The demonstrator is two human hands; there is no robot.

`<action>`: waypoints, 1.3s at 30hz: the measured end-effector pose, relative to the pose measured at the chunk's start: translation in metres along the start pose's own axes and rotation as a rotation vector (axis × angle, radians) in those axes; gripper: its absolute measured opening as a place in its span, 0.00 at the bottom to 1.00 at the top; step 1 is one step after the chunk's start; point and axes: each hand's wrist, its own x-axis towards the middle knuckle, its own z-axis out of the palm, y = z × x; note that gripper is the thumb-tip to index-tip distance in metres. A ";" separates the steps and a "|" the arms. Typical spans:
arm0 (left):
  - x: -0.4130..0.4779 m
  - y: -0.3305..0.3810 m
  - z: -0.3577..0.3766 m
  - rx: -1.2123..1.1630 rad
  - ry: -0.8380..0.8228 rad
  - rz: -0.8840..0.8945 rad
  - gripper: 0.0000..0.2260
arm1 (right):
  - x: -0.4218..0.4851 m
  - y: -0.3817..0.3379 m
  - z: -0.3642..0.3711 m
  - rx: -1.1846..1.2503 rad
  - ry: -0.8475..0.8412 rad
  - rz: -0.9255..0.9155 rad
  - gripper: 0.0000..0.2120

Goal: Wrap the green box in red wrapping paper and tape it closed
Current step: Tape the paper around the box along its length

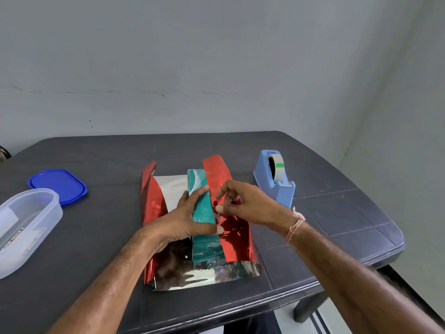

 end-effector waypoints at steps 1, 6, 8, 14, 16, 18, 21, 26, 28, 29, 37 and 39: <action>0.000 0.000 0.000 -0.001 0.000 -0.001 0.56 | 0.001 0.000 0.001 -0.015 0.004 -0.002 0.13; -0.001 0.001 0.000 -0.016 -0.006 0.010 0.56 | 0.003 -0.003 0.006 -0.099 0.084 -0.039 0.13; -0.002 0.002 0.000 -0.022 -0.005 0.012 0.55 | 0.000 0.001 0.006 -0.072 0.139 -0.057 0.15; -0.001 -0.003 -0.002 -0.044 -0.034 -0.008 0.59 | -0.018 0.017 0.010 -0.090 0.074 -0.092 0.23; -0.001 -0.004 -0.004 -0.081 -0.054 -0.010 0.60 | -0.020 0.019 0.008 -0.069 0.060 -0.098 0.23; -0.001 -0.004 -0.004 -0.114 -0.069 -0.006 0.60 | -0.021 0.021 0.005 -0.061 0.034 -0.115 0.24; -0.002 -0.007 -0.006 -0.146 -0.074 0.002 0.58 | -0.021 0.022 0.003 -0.075 0.007 -0.132 0.24; -0.004 -0.004 -0.003 -0.185 -0.026 0.021 0.50 | -0.022 0.022 0.007 -0.093 0.043 -0.142 0.21; -0.004 -0.002 0.003 -0.187 0.028 0.033 0.44 | -0.022 0.023 0.009 -0.099 0.062 -0.151 0.20; -0.004 -0.002 0.005 -0.179 0.062 0.045 0.42 | -0.022 0.023 0.010 -0.101 0.069 -0.151 0.20; 0.000 -0.003 0.012 -0.143 0.176 0.033 0.37 | -0.031 0.020 0.009 -0.109 0.115 -0.236 0.12; -0.001 -0.002 0.012 -0.142 0.168 0.029 0.37 | -0.036 0.022 0.009 -0.121 0.115 -0.268 0.10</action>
